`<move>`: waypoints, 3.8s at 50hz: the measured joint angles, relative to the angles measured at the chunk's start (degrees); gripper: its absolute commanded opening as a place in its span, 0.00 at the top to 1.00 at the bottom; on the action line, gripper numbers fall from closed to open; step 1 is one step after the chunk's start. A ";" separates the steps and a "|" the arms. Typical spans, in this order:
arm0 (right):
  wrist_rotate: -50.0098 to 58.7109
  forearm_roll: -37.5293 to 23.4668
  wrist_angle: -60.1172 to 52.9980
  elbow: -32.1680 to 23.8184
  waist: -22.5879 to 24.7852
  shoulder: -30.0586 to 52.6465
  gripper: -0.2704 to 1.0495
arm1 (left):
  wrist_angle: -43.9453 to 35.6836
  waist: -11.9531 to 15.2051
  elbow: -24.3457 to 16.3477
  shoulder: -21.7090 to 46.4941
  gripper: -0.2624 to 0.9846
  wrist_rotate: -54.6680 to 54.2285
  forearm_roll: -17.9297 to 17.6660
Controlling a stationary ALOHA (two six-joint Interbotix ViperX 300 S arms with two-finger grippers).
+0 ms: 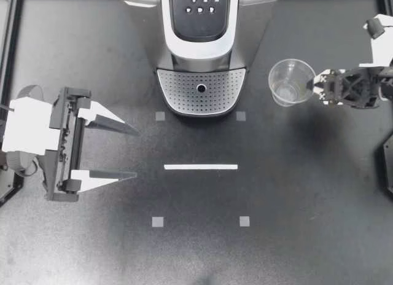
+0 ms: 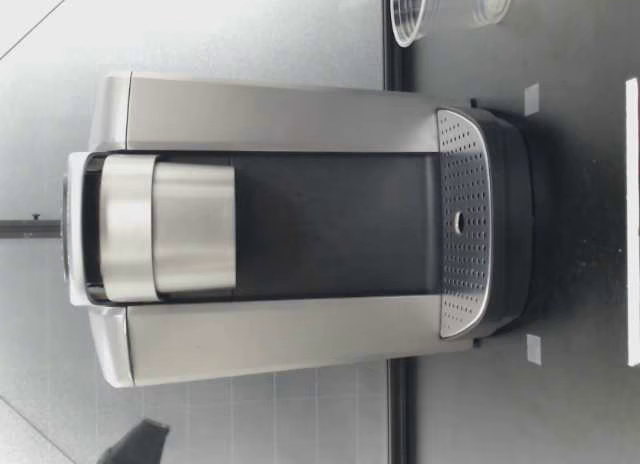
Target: Place the coffee capsule inside the capsule container, then place the cup onto the center of the cup tray, then push the 'Hot Water' and 'Travel Mug' buttons.
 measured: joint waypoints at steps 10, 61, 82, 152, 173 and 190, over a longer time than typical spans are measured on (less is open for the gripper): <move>-0.18 0.00 0.26 -0.53 0.00 0.18 0.55 | 0.00 0.00 0.09 0.00 0.19 0.00 -0.09; 12.48 0.26 -7.03 -12.30 12.13 7.82 0.79 | -0.88 0.00 0.97 -2.02 0.19 0.00 -0.70; 12.57 0.18 -7.38 -21.27 12.22 18.72 0.79 | -1.05 0.00 1.32 -0.79 0.19 0.00 -1.05; 12.57 0.18 -7.91 -26.10 12.22 22.76 0.48 | -1.49 0.09 2.55 -1.49 0.19 0.00 -2.81; 12.30 -2.90 -7.91 -17.84 11.07 10.20 0.48 | -1.41 0.09 2.55 -1.85 0.19 0.00 -3.25; 3.69 -29.00 -9.23 -13.80 21.09 1.93 0.48 | -1.49 4.31 2.37 -1.41 0.23 -0.26 -6.50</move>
